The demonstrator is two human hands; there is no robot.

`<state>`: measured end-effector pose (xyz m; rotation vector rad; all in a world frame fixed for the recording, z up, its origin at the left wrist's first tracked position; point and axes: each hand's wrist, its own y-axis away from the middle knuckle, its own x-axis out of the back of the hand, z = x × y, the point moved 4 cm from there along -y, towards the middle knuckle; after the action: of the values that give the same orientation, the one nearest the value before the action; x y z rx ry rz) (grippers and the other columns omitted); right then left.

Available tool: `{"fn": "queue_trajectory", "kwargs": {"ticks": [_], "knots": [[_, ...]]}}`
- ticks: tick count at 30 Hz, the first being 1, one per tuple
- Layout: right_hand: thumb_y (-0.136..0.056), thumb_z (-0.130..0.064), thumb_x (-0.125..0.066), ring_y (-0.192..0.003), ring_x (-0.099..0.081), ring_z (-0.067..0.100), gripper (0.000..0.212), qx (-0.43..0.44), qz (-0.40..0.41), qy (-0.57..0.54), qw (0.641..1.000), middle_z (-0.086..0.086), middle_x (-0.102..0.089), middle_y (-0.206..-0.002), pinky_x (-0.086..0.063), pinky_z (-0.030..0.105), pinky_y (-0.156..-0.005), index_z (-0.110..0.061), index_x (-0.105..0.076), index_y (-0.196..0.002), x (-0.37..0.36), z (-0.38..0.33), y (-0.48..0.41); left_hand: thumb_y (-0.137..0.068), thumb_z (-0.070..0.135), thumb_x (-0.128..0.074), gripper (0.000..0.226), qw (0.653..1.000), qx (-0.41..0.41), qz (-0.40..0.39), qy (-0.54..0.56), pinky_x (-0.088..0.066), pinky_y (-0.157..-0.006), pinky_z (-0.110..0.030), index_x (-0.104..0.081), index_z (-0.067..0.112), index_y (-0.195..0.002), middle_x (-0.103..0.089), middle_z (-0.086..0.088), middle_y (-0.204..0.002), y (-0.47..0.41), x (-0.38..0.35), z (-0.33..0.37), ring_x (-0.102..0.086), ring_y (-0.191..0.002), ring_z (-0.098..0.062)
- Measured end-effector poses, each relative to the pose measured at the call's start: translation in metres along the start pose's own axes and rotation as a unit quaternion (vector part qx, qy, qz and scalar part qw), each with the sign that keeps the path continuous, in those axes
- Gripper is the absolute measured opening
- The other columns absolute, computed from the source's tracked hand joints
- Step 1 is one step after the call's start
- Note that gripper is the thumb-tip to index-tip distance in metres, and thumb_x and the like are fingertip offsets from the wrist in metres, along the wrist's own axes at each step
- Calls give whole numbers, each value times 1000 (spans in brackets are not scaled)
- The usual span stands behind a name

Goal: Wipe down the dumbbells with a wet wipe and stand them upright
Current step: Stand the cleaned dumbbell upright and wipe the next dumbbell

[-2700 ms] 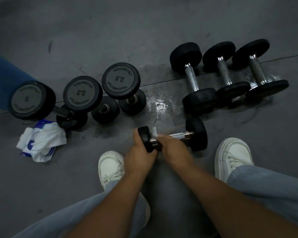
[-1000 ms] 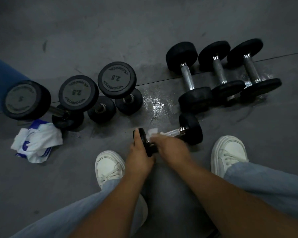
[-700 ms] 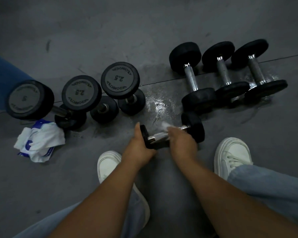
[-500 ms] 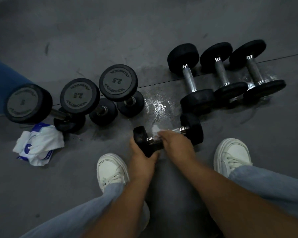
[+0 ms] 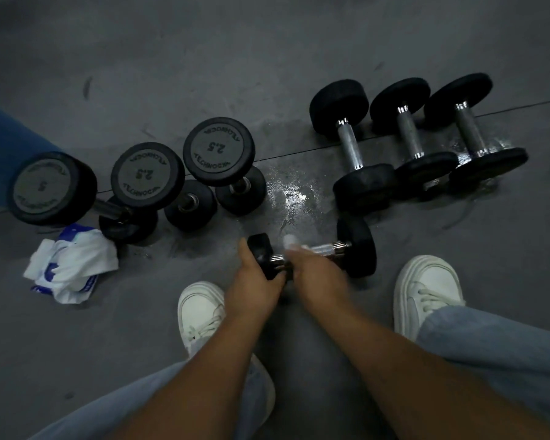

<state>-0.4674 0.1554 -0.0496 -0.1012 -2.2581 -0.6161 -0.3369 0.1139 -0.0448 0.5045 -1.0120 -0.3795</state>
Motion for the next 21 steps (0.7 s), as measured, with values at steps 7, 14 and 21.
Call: {"fn": "queue_trajectory", "kwargs": {"ticks": [7, 14, 21], "knots": [[-100, -37, -32, -109, -61, 29, 29, -30, -4, -1, 1000, 0, -62, -124, -45, 30, -84, -36, -48, -124, -4, 6, 0, -76, 20, -73, 106, 998, -8, -40, 38, -53, -90, -42, 0, 29, -152, -64, -12, -121, -8, 4, 1, -64, -104, -33], [-94, -13, -42, -118, -57, 28, 44, -33, -4, 39, 999, -13, -43, -146, -47, 41, -96, -33, -45, -133, 6, 18, -2, -78, 21, -71, 105, 1000, -5, -26, 4, -52, -89, -39, 1, 29, -153, -64, -13, -122, -6, 3, 0, -63, -107, -34], [-95, -8, -38, -107, -60, 30, 38, 2, -41, 178, 983, 5, -44, -130, -49, 41, -80, -21, -39, -131, 7, 15, -11, -83, 23, -69, 100, 999, -11, 0, 37, -49, -80, -35, 2, 32, -153, -64, -11, -124, 9, -5, -4, -65, -105, -35]]}}
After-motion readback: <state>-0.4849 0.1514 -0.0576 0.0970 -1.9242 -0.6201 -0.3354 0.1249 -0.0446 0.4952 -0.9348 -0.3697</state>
